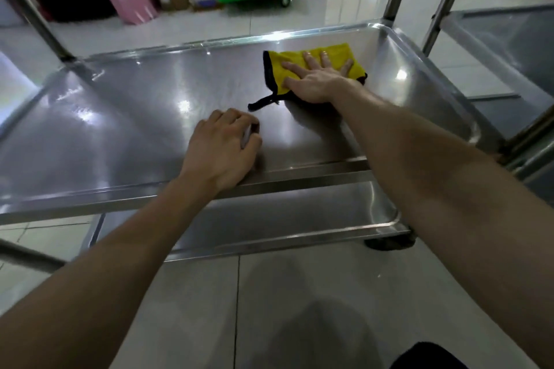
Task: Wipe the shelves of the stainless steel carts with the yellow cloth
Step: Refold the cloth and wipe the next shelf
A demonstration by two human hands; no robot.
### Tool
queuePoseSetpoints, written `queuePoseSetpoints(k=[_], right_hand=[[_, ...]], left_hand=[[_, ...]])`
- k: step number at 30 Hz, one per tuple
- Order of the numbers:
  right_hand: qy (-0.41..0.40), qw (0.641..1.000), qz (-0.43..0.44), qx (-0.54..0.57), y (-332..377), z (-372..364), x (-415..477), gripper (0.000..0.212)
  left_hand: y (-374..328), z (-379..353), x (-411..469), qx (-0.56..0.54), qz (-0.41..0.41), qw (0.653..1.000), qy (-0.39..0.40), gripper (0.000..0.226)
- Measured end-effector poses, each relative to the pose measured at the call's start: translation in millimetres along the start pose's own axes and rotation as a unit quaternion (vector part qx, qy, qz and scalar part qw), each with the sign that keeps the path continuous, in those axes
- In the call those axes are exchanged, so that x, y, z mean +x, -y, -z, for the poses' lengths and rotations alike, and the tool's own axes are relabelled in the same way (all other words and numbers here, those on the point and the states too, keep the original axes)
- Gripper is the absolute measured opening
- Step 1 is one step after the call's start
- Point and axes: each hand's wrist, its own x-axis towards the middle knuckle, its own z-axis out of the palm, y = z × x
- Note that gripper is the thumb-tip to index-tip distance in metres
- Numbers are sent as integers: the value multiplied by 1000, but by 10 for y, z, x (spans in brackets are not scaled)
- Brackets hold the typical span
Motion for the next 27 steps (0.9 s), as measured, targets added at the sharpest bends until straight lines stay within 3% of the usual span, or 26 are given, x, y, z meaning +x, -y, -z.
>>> queuePoseSetpoints(k=[7, 13, 17, 21, 27], right_hand=[[19, 996, 85, 7, -8, -346, -1108, 63], [31, 999, 7, 25, -924, -289, -1788, 60], [23, 996, -73, 37, -1414, -201, -1666, 66], [2, 993, -113, 33, -1306, 27, -1044, 69], [3, 997, -74, 9, -811, -84, -823, 68]], left_hand=[[52, 33, 31, -10, 7, 1000, 4, 54], [87, 17, 35, 14, -11, 1000, 4, 40], [76, 0, 22, 16, -14, 1000, 8, 45], [41, 5, 13, 19, -9, 1000, -3, 54], [145, -1, 129, 7, -6, 1000, -12, 60]])
